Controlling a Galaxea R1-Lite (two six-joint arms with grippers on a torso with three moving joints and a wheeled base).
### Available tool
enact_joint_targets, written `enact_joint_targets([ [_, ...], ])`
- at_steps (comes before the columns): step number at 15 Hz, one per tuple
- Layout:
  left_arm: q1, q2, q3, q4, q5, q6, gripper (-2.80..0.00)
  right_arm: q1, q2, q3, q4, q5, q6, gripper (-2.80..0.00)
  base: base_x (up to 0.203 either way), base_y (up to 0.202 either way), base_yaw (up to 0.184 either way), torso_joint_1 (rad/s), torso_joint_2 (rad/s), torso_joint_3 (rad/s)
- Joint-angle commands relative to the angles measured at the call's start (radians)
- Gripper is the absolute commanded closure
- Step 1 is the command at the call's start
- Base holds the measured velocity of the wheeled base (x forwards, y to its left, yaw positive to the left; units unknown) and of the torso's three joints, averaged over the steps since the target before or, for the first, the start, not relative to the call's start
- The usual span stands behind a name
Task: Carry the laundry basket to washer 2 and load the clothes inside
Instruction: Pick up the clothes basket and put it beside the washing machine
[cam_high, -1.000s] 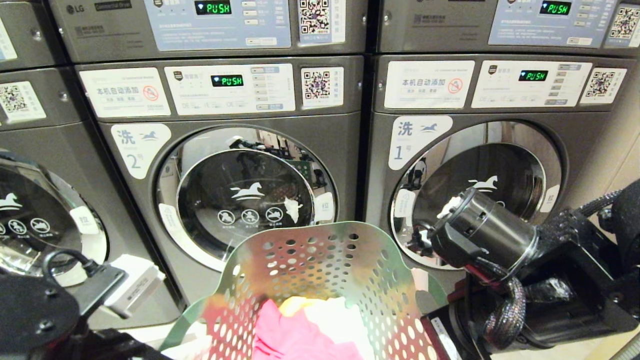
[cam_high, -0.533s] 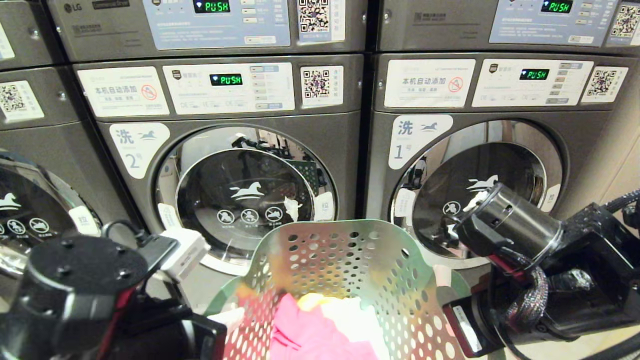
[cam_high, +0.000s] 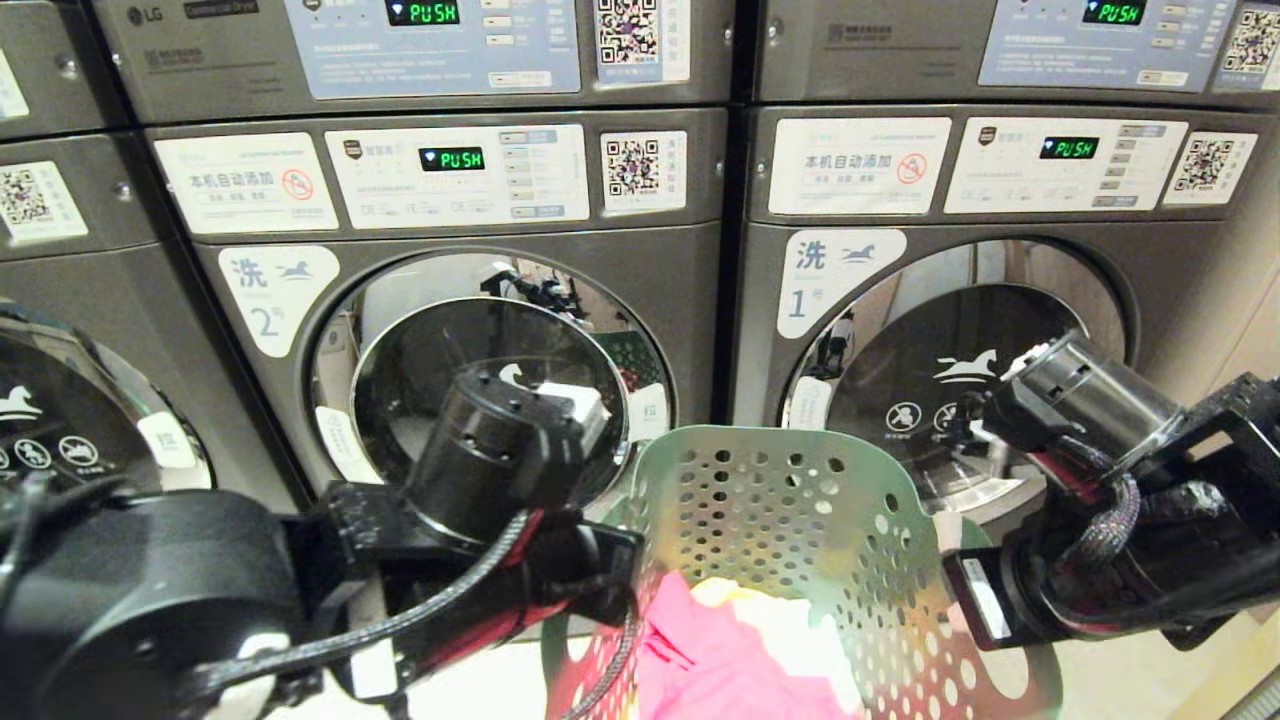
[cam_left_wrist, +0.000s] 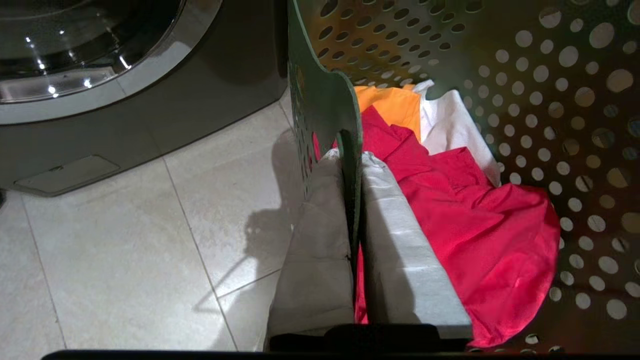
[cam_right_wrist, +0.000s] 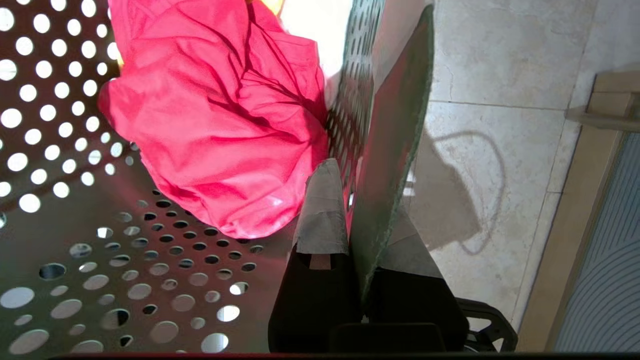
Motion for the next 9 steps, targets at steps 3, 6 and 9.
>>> enact_joint_targets([
  [3, -0.028, 0.179, -0.117, -0.003, 0.0, -0.008, 0.0, -0.036, -0.024, 0.016, 0.004, -0.039, -0.008, 0.0, 0.0, 0.0, 0.0, 0.0, 0.0, 0.0],
  [6, -0.04, 0.255, -0.238, 0.005, 0.0, -0.008, 0.0, -0.089, -0.038, 0.024, 0.004, -0.043, -0.017, 0.0, 0.0, 0.0, 0.0, 0.001, 0.0, -0.025],
  [9, -0.06, 0.323, -0.347, 0.038, 0.002, -0.006, 0.0, -0.144, -0.036, 0.021, 0.003, -0.043, -0.016, 0.0, 0.0, 0.0, 0.0, 0.003, 0.0, -0.16],
])
